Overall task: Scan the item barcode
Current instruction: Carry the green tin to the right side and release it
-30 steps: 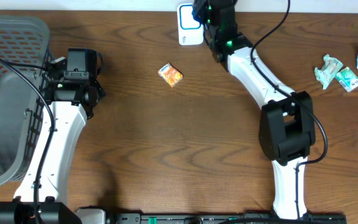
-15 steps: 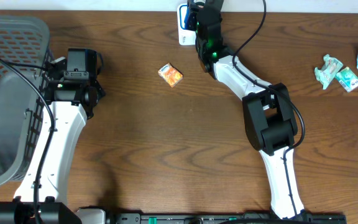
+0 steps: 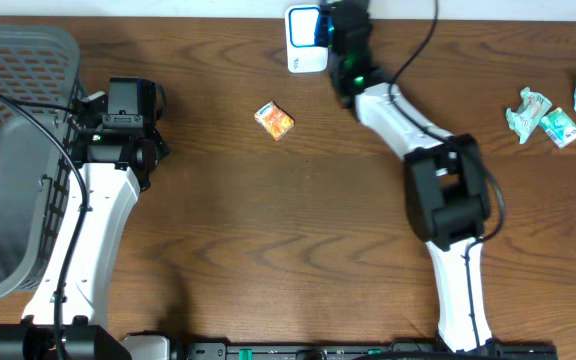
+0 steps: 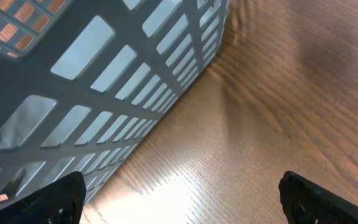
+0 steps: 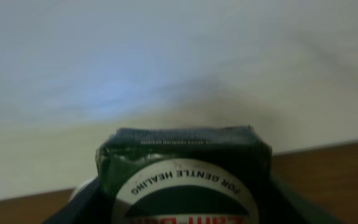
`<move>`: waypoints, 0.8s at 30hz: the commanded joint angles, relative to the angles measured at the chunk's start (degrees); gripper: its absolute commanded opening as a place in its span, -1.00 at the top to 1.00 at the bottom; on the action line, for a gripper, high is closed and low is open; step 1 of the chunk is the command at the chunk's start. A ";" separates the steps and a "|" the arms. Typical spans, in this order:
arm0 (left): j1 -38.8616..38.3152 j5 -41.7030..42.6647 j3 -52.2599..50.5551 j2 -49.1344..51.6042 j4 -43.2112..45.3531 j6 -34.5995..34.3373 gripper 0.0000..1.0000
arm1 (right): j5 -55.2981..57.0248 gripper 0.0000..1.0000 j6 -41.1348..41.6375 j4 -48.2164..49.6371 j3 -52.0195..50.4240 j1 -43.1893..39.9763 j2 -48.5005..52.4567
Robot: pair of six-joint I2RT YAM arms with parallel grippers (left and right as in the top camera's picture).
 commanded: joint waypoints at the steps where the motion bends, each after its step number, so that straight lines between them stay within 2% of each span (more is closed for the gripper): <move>1: 0.24 -1.36 -0.15 0.24 -0.15 0.74 -0.96 | 2.14 0.00 -1.31 -6.05 0.39 -6.16 -8.37; 3: 0.24 -1.36 -0.15 0.24 -0.13 0.74 -0.96 | 2.12 0.10 -2.19 -15.06 0.39 -11.43 -10.99; 6: 0.24 -1.36 -0.15 0.24 -0.13 0.74 -0.96 | 2.14 0.21 -5.55 -23.41 0.39 -17.11 -12.02; 10: 0.24 -1.36 -0.15 0.24 -0.13 0.74 -0.96 | 2.49 0.04 -9.79 -32.79 0.24 -24.30 -12.02; 12: 0.24 -1.36 -0.15 0.24 -0.13 0.74 -0.96 | 2.99 0.05 -10.34 -36.72 0.15 -28.20 -12.02; 13: 0.24 -1.36 -0.15 0.24 -0.13 0.74 -0.96 | 3.21 -0.03 -10.34 -39.28 0.15 -31.67 -12.02; 15: 0.24 -1.36 -0.15 0.24 -0.13 0.74 -0.96 | 2.80 -0.61 -10.25 -42.23 0.15 -36.30 -12.02; 18: 0.24 -1.36 -0.15 0.24 -0.13 0.74 -0.95 | 0.96 -0.76 -9.77 -45.11 0.15 -39.67 -12.02; 20: 0.24 -1.36 -0.15 0.24 -0.13 0.74 -0.95 | -0.79 -0.99 -8.94 -46.47 0.15 -40.83 -12.02; 24: 0.24 -1.36 -0.15 0.22 -0.13 0.74 -0.95 | -6.47 -0.99 -7.45 -47.95 0.15 -41.64 -12.02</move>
